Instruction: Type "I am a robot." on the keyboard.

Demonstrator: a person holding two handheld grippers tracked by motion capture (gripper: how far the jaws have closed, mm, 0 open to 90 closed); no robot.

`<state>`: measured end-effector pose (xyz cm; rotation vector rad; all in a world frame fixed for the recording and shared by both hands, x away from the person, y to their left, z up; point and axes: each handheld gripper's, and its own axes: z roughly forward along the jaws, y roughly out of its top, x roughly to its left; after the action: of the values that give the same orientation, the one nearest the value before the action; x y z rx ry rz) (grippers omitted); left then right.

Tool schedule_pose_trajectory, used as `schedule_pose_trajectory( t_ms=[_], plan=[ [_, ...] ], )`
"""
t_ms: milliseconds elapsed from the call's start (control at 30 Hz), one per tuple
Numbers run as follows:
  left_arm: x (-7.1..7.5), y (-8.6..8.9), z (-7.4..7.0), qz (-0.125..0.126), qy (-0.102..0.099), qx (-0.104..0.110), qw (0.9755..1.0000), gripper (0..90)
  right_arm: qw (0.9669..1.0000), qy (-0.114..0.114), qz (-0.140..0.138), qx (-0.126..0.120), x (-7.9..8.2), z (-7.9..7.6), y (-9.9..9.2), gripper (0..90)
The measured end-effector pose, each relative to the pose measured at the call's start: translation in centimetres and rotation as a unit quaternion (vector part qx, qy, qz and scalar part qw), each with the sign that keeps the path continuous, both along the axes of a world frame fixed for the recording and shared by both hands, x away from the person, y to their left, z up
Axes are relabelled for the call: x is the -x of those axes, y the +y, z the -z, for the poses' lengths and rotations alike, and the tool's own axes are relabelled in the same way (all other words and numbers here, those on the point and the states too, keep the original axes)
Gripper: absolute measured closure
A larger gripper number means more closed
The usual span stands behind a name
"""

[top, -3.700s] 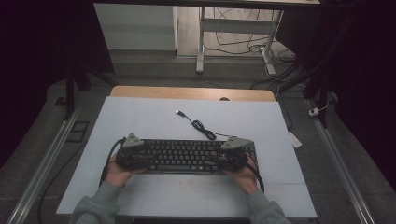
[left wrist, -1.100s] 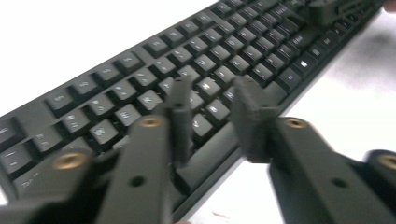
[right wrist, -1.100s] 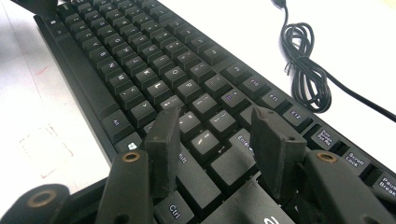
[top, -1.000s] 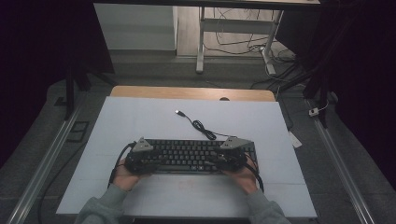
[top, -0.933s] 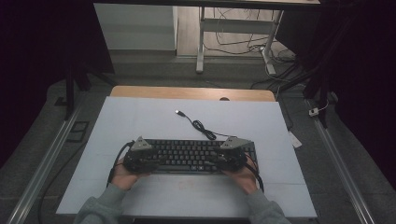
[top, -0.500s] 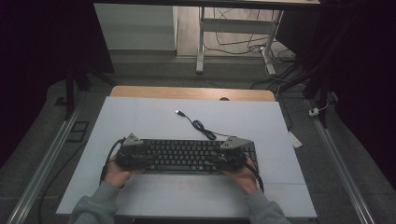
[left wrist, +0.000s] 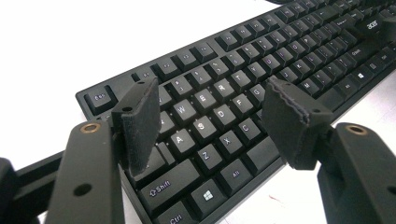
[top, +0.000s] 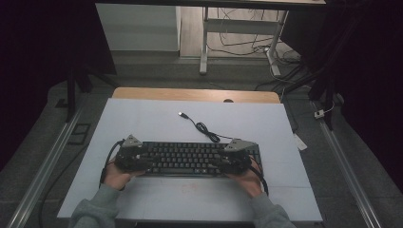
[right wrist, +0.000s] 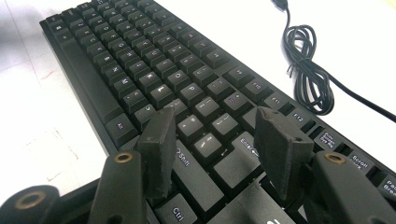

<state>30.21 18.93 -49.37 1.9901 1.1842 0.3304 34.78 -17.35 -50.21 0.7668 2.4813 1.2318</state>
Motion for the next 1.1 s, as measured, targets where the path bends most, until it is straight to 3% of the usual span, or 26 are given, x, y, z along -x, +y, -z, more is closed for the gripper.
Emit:
schedule_pose_trajectory(
  t_ms=[333,633,867,1100],
  plan=[
    [-0.1,0.2,0.1,-0.007,-0.002,0.003,1.0,37.8,1.0,0.003,-0.001,0.002,0.0,0.1,0.0,49.0],
    [-0.1,0.3,0.2,-0.001,-0.009,-0.002,1.0,46.6,1.0,0.006,0.0,0.002,-0.1,0.2,0.0,49.0],
    [-0.2,0.3,0.6,0.006,-0.012,-0.014,0.9998,63.6,1.0,0.007,-0.001,0.006,-0.1,0.2,0.1,49.0],
    [-0.4,0.0,1.2,0.015,0.003,-0.029,0.9995,85.8,0.9999,0.008,-0.001,0.007,-0.2,0.3,0.1,49.0]
  ],
)
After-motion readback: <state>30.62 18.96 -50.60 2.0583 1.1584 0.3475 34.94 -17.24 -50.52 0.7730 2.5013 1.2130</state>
